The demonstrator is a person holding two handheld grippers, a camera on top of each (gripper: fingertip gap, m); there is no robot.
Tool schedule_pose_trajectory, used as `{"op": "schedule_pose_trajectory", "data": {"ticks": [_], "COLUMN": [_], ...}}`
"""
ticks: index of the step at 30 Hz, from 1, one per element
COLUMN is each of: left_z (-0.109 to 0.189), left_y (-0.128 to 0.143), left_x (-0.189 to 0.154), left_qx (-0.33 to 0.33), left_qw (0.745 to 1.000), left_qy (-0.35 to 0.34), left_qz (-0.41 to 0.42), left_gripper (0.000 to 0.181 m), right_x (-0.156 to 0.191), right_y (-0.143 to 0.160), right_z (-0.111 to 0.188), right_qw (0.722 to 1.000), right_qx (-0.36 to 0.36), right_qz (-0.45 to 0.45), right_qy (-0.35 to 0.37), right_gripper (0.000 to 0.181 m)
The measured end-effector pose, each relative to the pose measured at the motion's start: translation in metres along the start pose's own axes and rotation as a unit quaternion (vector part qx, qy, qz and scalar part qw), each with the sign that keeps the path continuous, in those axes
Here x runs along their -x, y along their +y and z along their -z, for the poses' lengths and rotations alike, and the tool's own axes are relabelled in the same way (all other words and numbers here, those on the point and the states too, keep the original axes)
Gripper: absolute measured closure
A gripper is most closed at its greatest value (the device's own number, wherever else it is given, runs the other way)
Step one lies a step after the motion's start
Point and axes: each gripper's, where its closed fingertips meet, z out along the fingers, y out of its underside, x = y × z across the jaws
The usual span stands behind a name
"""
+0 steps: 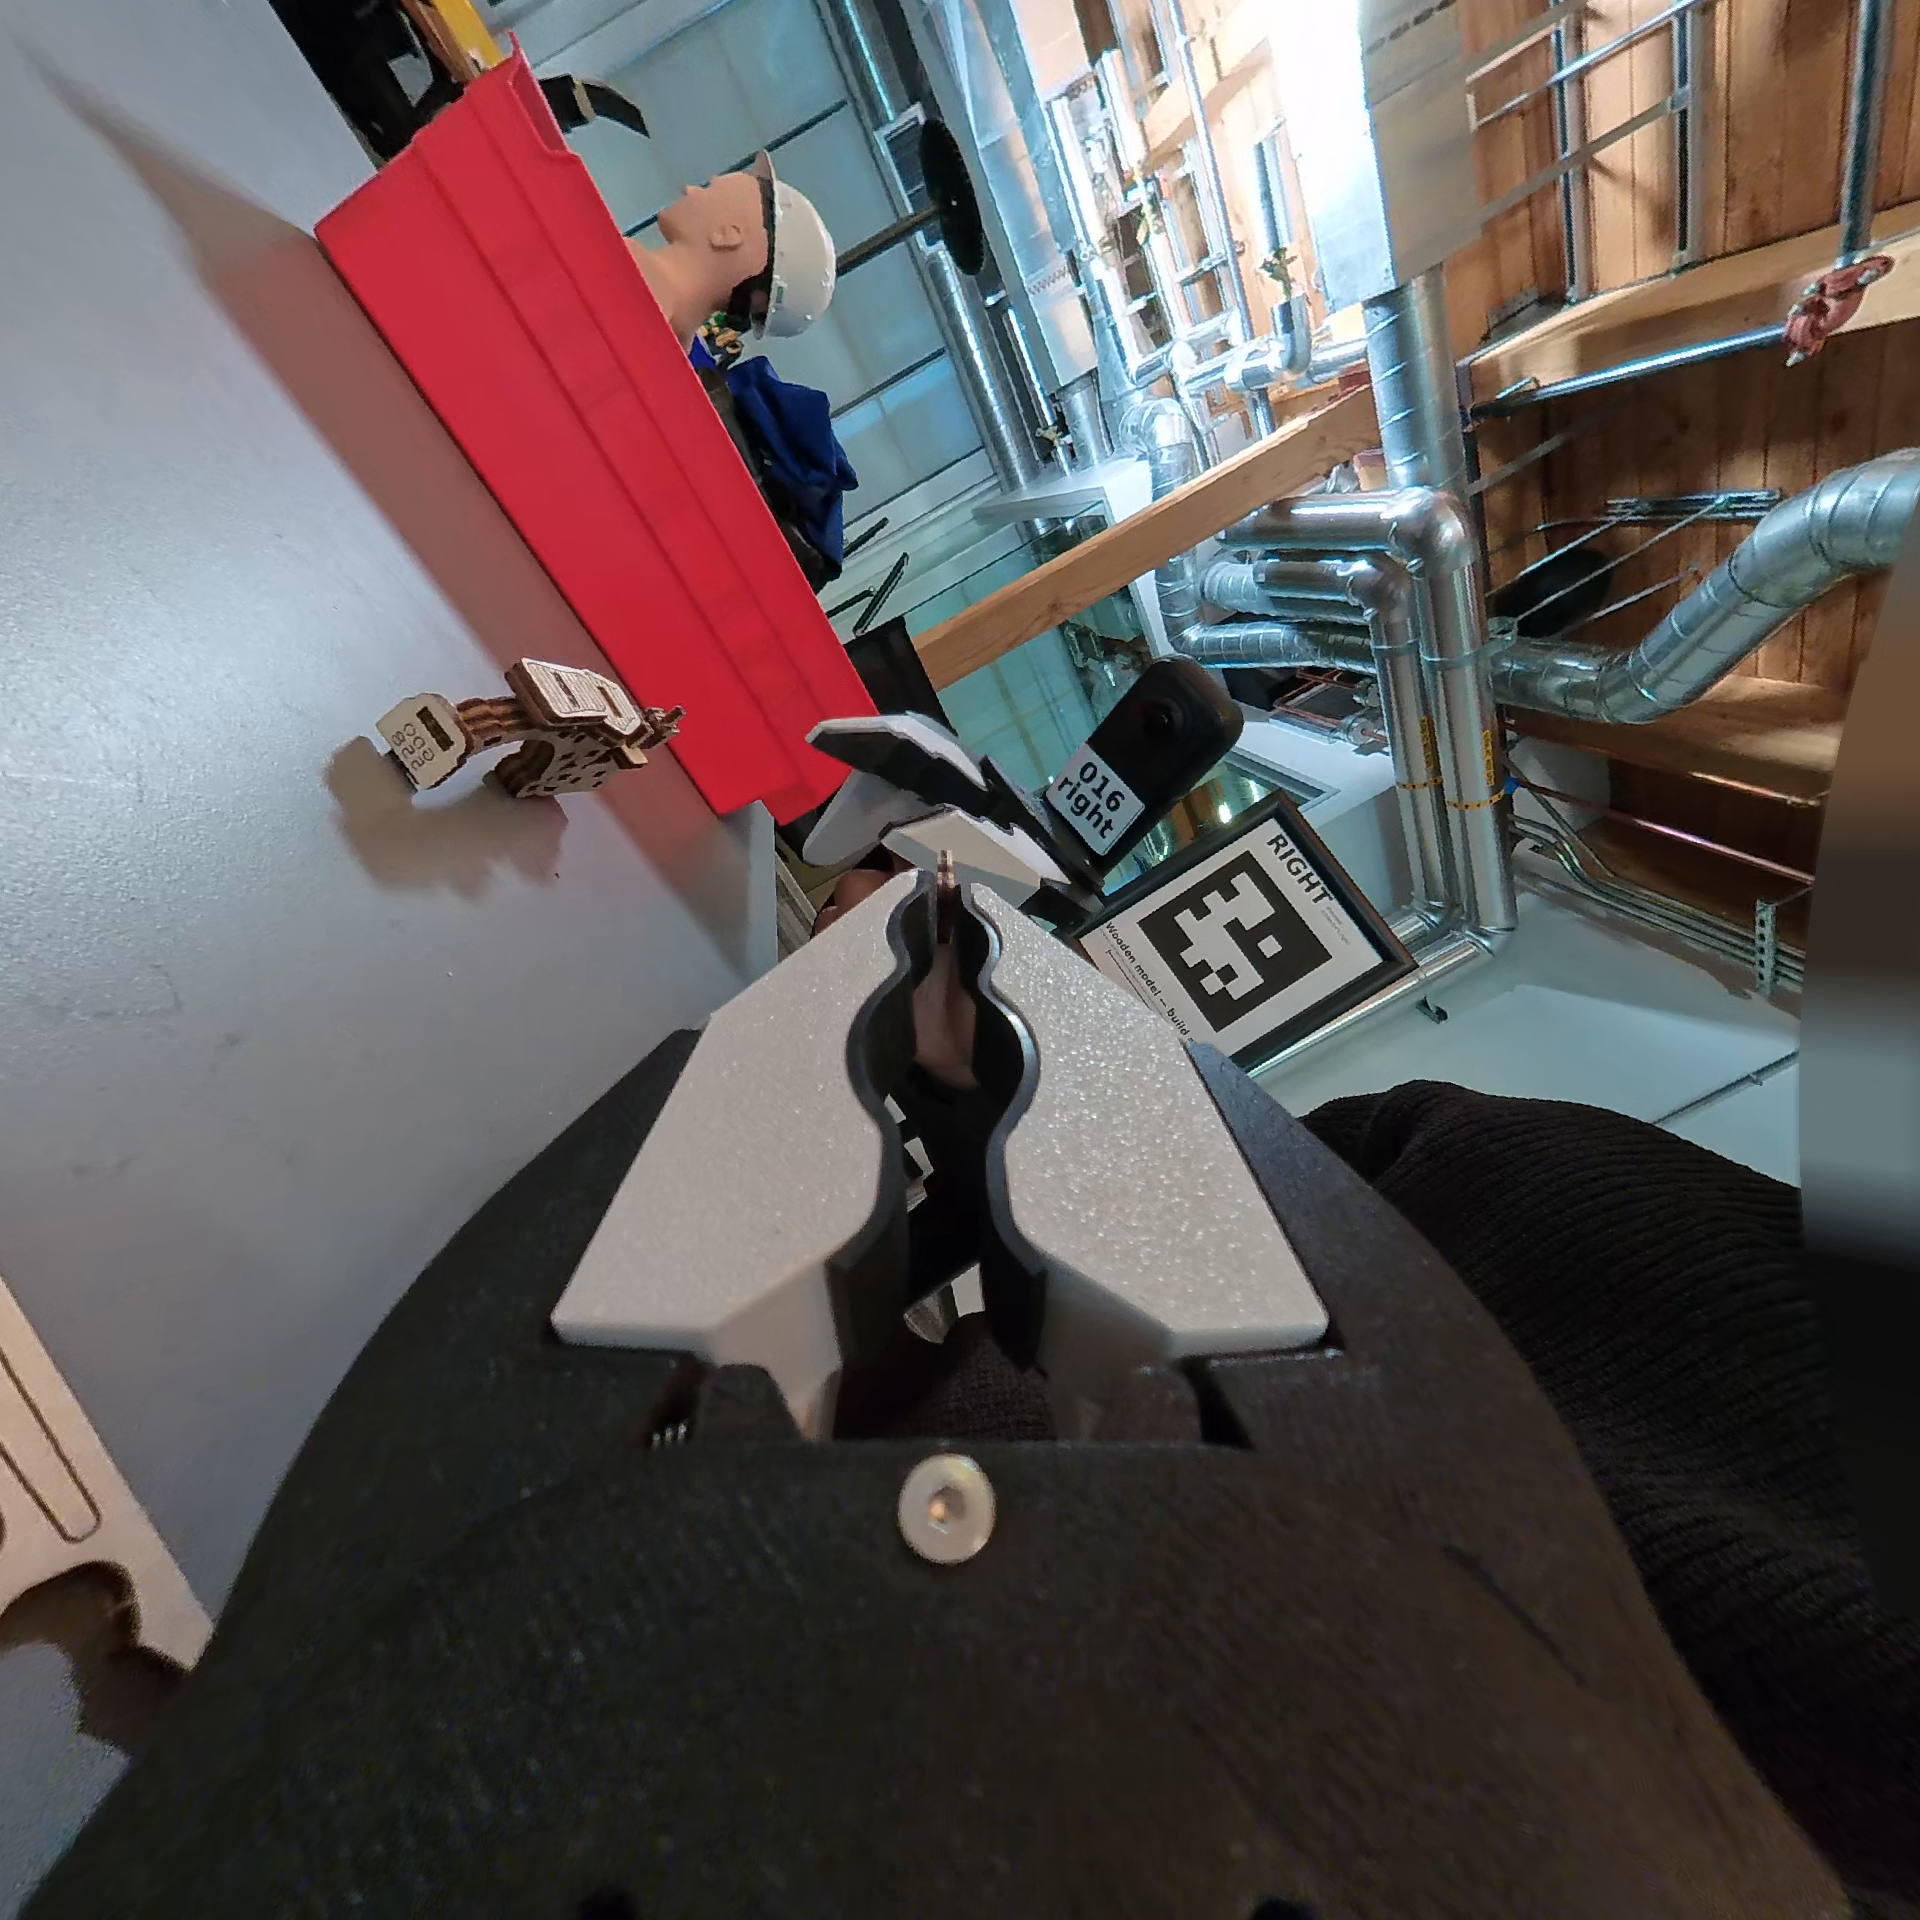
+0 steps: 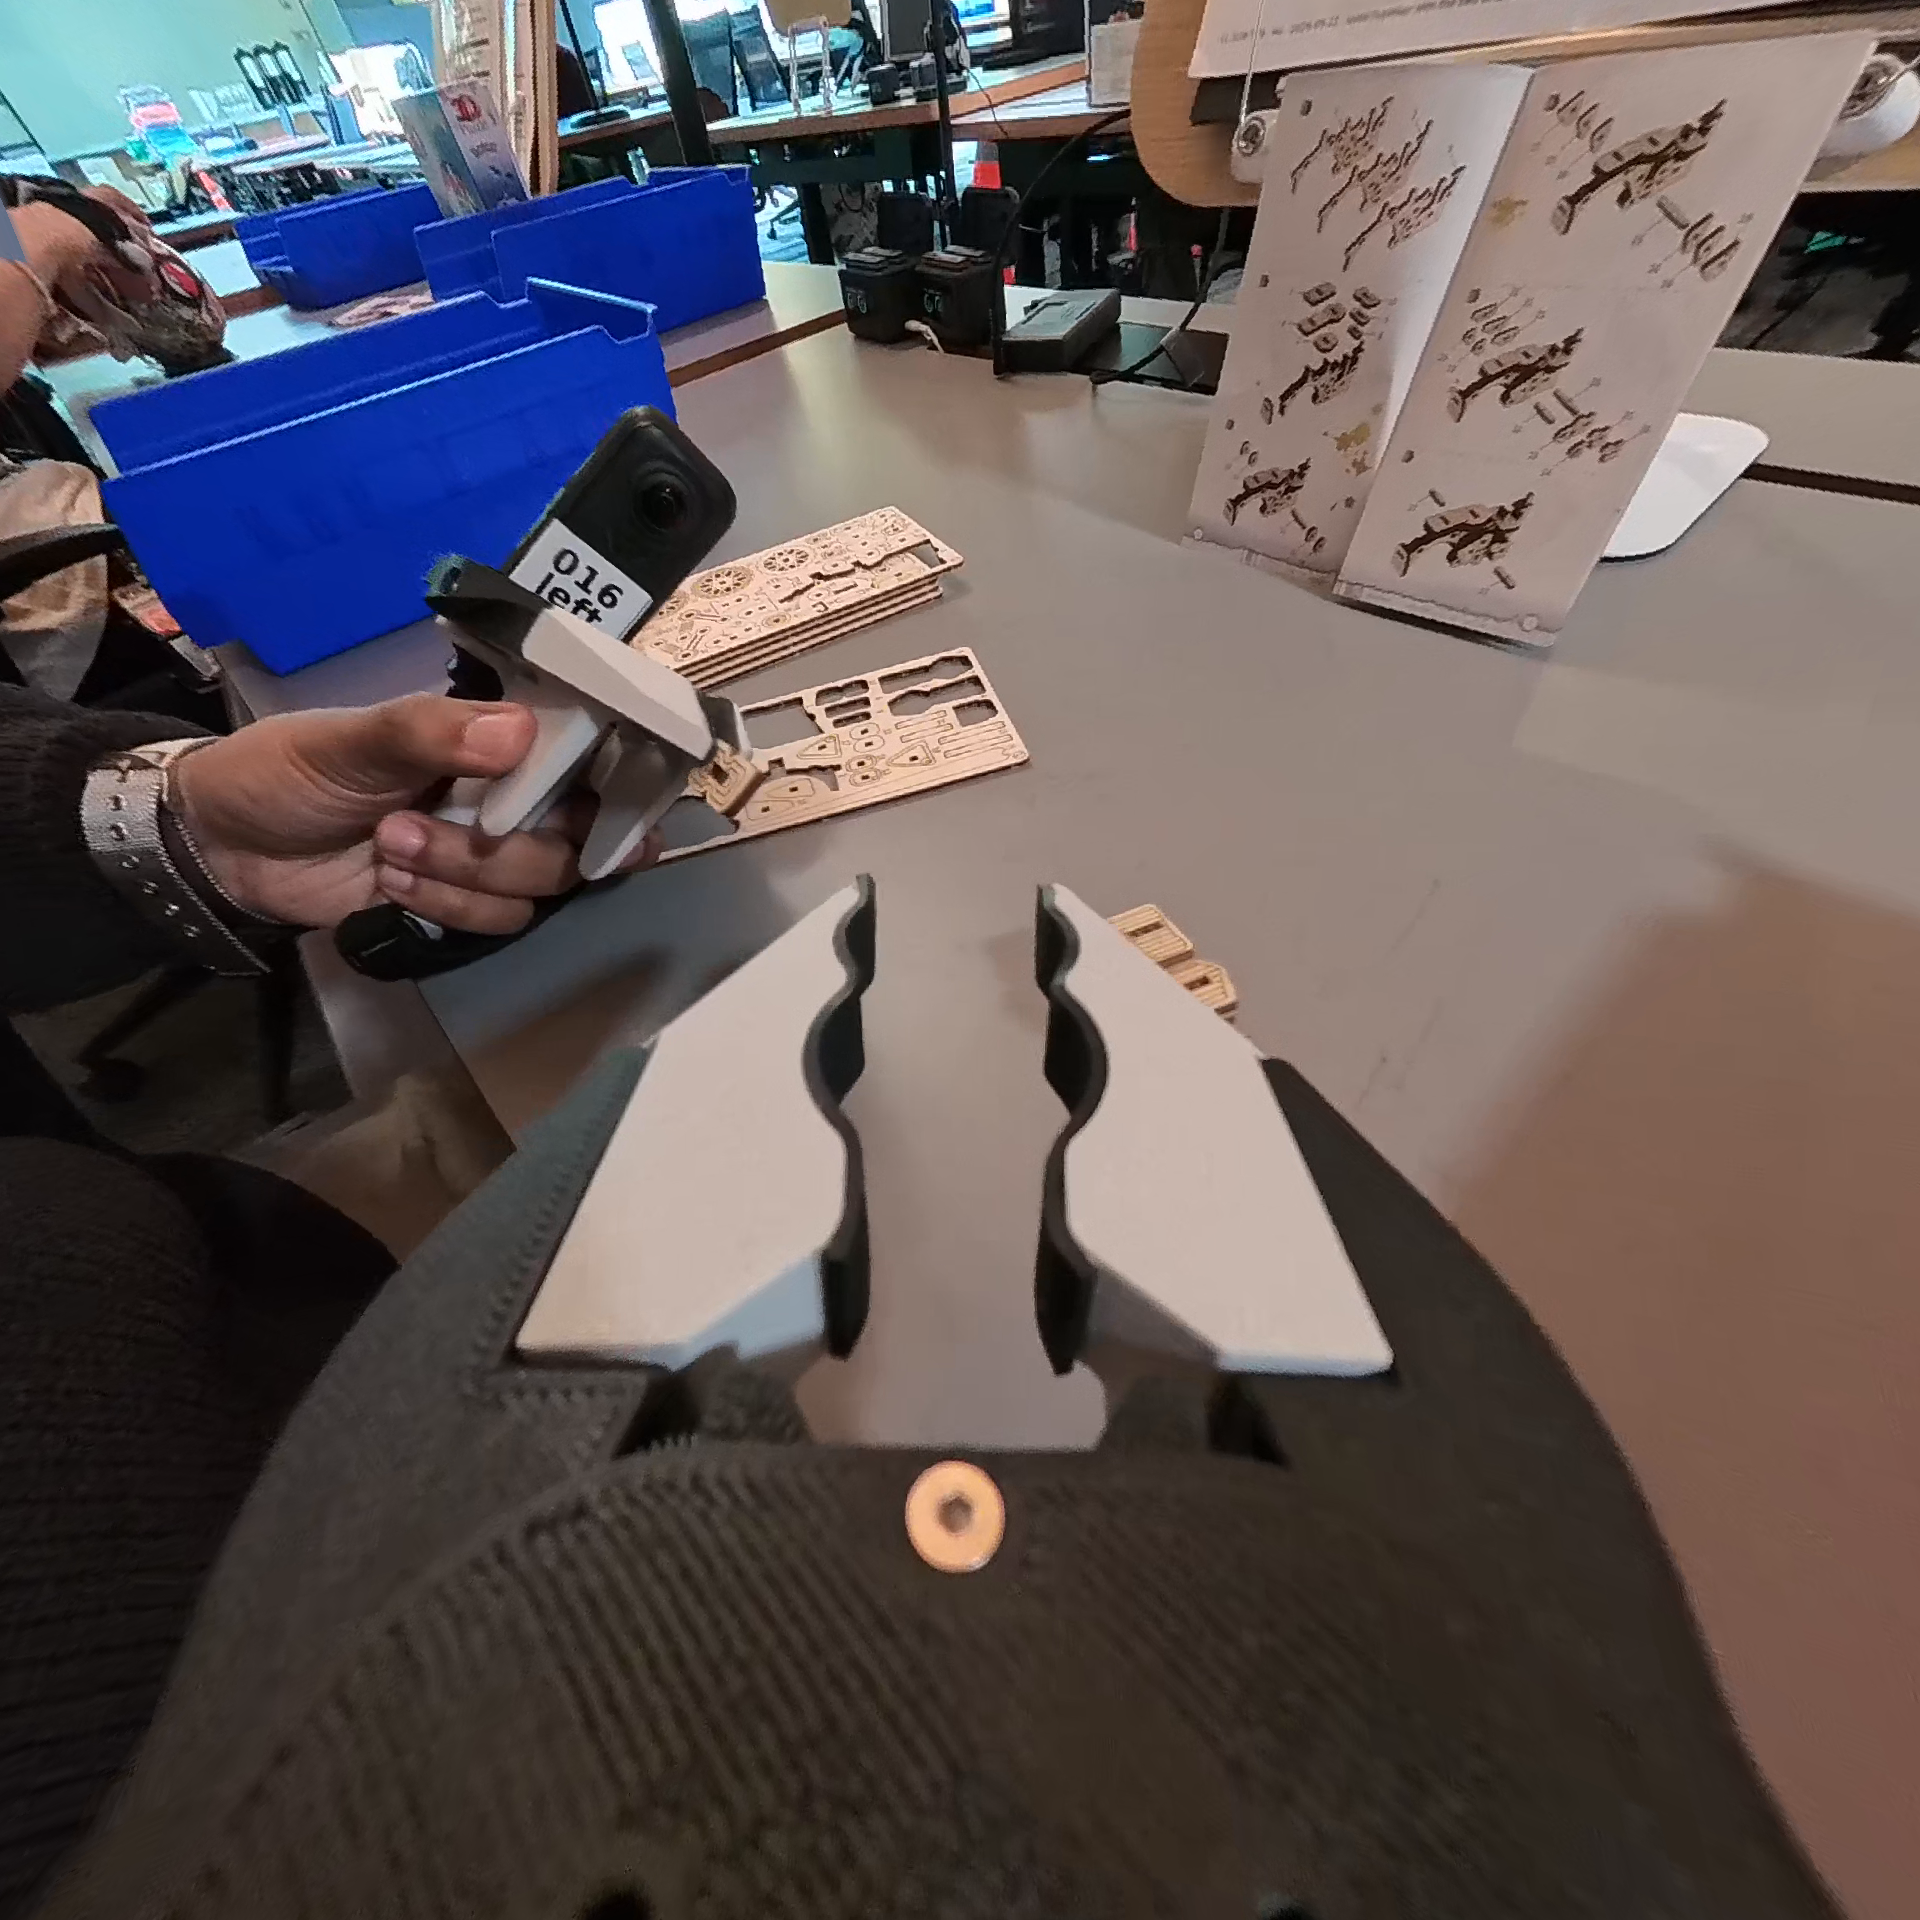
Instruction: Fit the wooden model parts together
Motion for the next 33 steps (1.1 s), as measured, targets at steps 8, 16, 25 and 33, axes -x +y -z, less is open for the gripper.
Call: {"op": "schedule_pose_trajectory", "data": {"ticks": [8, 16, 25, 33], "left_z": [0.000, 0.005, 0.016, 0.031], "left_y": [0.001, -0.008, -0.021, -0.039], "left_x": [0.003, -0.006, -0.023, -0.021], "left_qx": [0.001, -0.016, -0.025, -0.065], "left_qw": [1.000, 0.999, 0.994, 0.985], "left_qy": [-0.005, -0.005, 0.002, -0.035], "left_qz": [0.007, -0.034, -0.107, -0.156], "left_gripper": [0.181, 0.181, 0.181, 0.181], "right_x": [-0.005, -0.006, -0.014, -0.036], "right_y": [-0.003, -0.006, -0.010, -0.045], "right_z": [0.003, 0.005, 0.010, 0.007], "right_qw": [1.000, 1.000, 0.999, 0.994], "right_qx": [-0.010, -0.017, -0.026, -0.106], "right_qz": [-0.004, -0.001, 0.008, -0.003], "right_qy": [0.008, 0.015, 0.033, -0.008], "right_gripper": [0.149, 0.149, 0.143, 0.142]}}
